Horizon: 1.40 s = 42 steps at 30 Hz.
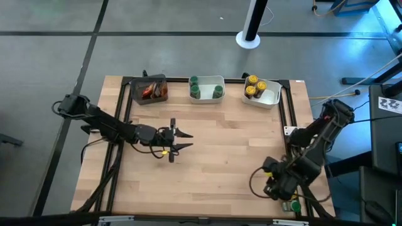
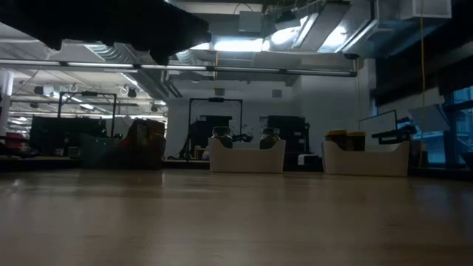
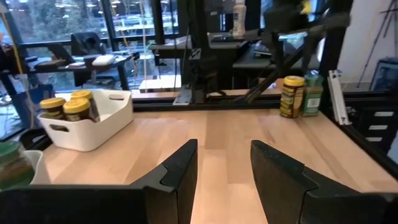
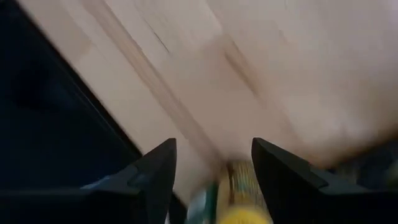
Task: Sort spices by type
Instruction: Put the yellow seasoning bottle into the right white bin
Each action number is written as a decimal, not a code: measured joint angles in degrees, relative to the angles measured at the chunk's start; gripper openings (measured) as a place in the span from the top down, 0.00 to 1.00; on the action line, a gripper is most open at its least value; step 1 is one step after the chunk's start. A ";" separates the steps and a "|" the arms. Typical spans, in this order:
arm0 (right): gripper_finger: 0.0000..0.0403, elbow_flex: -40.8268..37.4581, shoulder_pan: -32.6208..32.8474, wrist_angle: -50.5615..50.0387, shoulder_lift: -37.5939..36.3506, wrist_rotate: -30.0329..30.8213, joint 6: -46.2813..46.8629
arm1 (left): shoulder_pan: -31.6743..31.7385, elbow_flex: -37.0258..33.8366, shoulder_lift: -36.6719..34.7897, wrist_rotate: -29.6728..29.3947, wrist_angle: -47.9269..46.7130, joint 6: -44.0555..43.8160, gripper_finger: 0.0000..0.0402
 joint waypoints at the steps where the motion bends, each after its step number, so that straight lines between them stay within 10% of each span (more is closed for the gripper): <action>1: 0.48 -0.01 1.01 -0.91 0.00 -1.27 2.93 | -0.20 0.16 0.00 0.01 0.05 -0.03 0.67; 7: 0.48 -0.07 6.51 -4.80 0.00 -12.19 19.08 | -1.35 0.18 -0.01 -0.01 -0.47 -0.17 0.67; 16: 0.46 -0.07 10.60 -4.98 0.00 -12.72 28.91 | -1.37 0.18 -0.02 -0.04 -2.08 -0.22 0.67; 28: 0.19 -0.09 10.49 -3.90 3.27 -16.14 32.13 | -1.37 0.16 -0.04 -0.66 -1.95 -0.24 0.67; 42: 0.22 -7.17 9.95 6.03 5.88 -19.45 32.23 | -1.37 0.12 -0.07 -0.68 -1.66 -0.37 0.67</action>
